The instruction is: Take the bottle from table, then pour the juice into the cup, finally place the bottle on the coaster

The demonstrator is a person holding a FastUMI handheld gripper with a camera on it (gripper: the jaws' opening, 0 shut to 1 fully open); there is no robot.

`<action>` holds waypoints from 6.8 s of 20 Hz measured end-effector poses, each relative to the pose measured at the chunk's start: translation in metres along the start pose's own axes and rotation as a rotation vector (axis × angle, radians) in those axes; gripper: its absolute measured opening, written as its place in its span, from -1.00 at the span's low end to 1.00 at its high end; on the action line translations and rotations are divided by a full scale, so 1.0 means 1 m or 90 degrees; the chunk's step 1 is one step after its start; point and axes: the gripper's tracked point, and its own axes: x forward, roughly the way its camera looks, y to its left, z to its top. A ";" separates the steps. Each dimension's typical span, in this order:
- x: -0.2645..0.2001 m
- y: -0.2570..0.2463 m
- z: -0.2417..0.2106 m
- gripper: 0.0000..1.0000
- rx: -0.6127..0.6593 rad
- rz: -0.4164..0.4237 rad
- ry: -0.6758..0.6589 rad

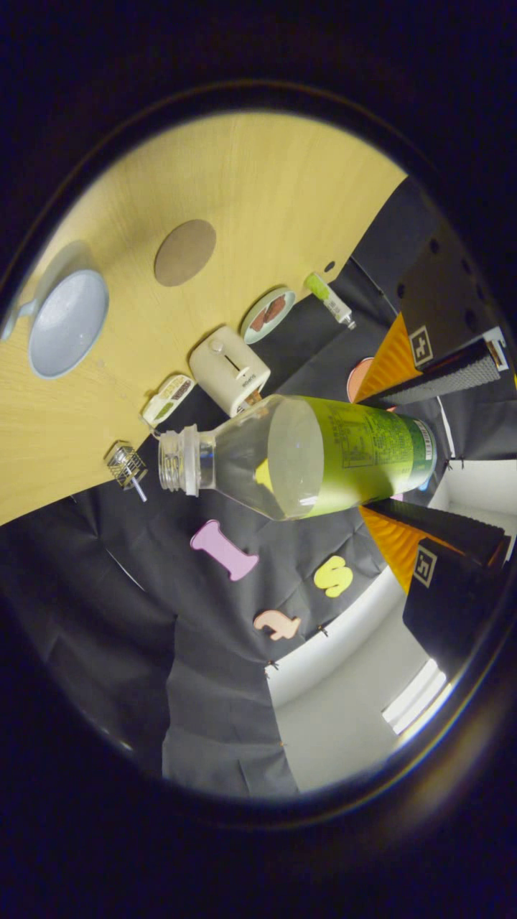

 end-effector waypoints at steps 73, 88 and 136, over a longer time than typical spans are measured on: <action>0.038 -0.198 0.163 0.62 -1.382 -0.557 0.162; -0.027 -0.141 0.124 0.96 -1.442 -0.517 0.132; -0.187 -0.107 -0.048 0.98 -1.464 -0.213 0.133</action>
